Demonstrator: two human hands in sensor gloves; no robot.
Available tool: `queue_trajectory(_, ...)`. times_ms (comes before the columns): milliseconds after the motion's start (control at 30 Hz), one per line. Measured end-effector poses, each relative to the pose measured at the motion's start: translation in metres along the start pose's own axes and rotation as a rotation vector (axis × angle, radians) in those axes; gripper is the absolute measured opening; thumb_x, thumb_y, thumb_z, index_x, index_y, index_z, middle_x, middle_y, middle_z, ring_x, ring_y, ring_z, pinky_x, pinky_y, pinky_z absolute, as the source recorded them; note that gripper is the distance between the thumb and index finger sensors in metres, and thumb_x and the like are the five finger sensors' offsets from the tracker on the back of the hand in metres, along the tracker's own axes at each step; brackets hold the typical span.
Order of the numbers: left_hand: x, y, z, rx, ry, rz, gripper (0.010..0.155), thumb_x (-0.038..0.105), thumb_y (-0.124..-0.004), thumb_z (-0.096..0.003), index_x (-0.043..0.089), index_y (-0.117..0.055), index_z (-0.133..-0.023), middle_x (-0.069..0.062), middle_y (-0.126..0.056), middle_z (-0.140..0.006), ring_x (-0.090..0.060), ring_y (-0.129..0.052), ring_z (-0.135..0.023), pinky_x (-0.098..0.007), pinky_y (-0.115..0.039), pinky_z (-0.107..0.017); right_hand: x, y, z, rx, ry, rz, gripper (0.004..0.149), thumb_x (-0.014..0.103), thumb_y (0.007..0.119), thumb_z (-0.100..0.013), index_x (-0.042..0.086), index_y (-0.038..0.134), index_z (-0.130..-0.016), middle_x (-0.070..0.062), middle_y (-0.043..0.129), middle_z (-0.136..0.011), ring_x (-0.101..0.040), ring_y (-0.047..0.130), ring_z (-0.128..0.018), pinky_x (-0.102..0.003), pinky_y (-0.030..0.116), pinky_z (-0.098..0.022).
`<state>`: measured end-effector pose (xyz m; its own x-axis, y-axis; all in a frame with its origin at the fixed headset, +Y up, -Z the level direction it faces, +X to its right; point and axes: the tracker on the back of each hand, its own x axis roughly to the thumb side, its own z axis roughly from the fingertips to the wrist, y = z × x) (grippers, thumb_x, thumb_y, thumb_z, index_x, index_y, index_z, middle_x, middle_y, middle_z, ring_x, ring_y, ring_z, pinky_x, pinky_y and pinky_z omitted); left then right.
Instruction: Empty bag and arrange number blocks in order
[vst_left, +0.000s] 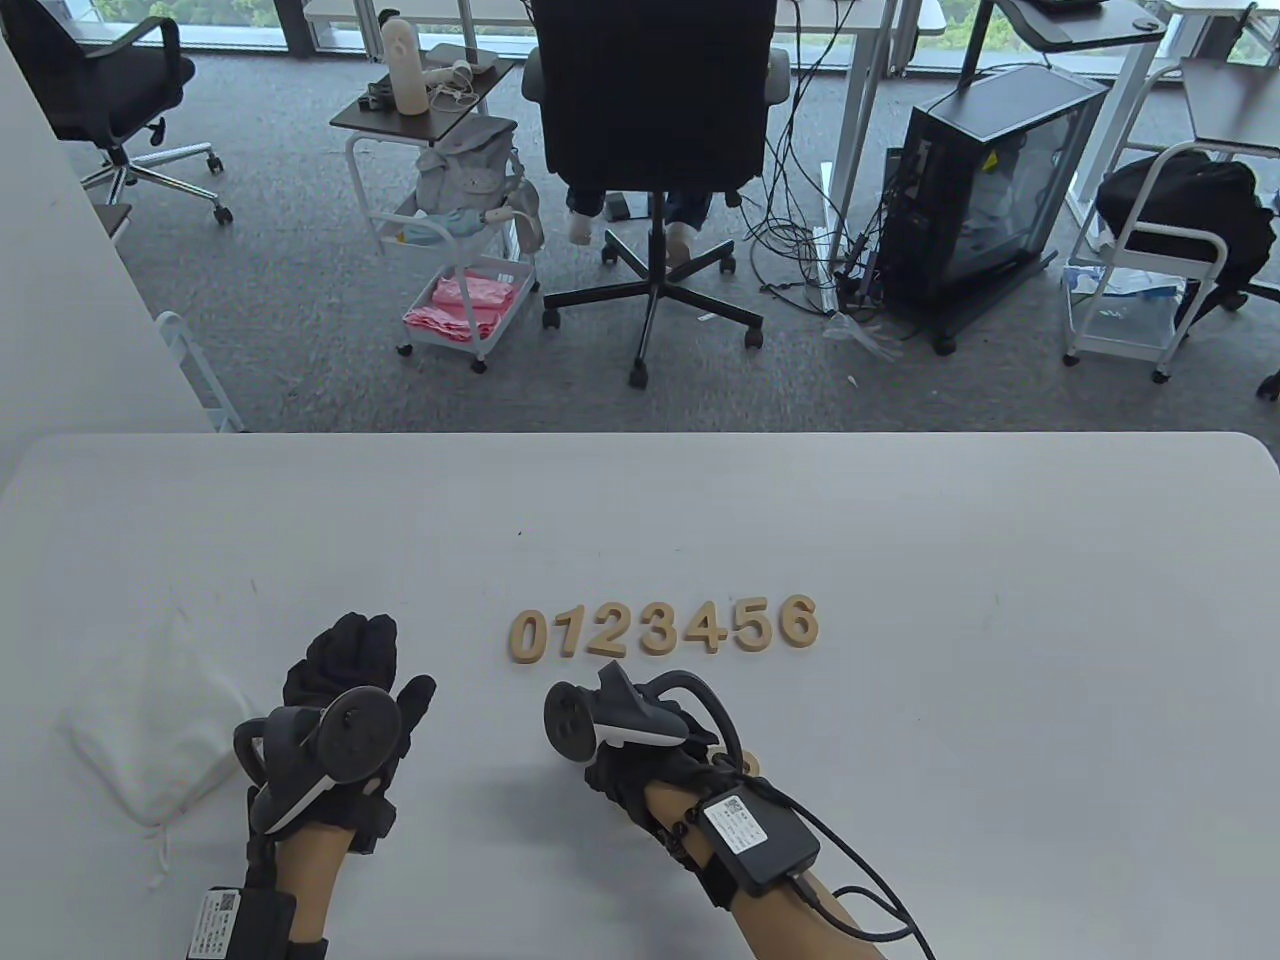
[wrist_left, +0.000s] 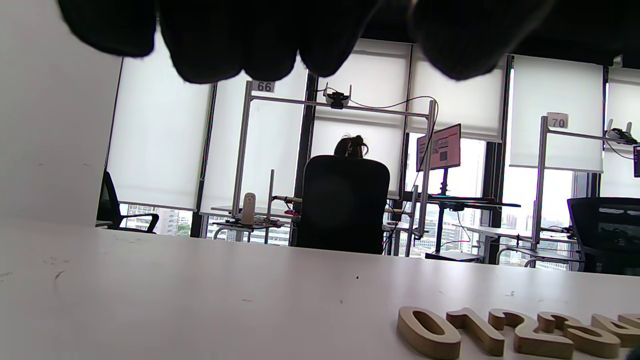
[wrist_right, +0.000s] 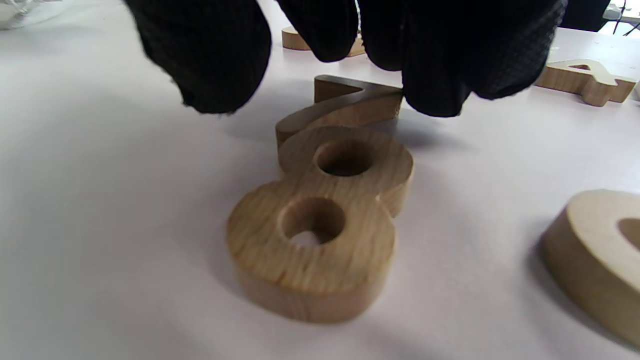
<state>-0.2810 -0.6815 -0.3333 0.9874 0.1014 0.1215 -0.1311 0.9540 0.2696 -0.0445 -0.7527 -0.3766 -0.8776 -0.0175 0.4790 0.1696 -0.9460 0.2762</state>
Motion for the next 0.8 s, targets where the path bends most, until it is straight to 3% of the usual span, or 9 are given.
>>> queue_trajectory(500, 0.000, 0.000, 0.000, -0.006, 0.004, -0.007, 0.073, 0.049, -0.072, -0.0518, 0.004, -0.060, -0.108, -0.031, -0.058, -0.109, -0.057, -0.072, -0.097, -0.073, -0.063, -0.065, 0.006, 0.004, -0.021, -0.182, 0.151, 0.115, 0.044, 0.024, 0.091, -0.046, 0.011, 0.086, -0.087, -0.021, 0.088, -0.088, -0.034, 0.103, -0.061, -0.046, 0.093, -0.048)
queue_trajectory(800, 0.000, 0.001, 0.000, -0.007, 0.003, -0.006, 0.074, 0.049, -0.072, -0.0517, 0.004, -0.060, -0.108, -0.031, -0.058, -0.109, -0.057, -0.072, -0.097, -0.073, -0.062, -0.065, -0.008, -0.003, -0.021, -0.261, 0.178, -0.039, 0.041, 0.024, 0.095, -0.042, 0.015, 0.091, -0.082, -0.018, 0.093, -0.085, -0.028, 0.108, -0.056, -0.040, 0.099, -0.044)
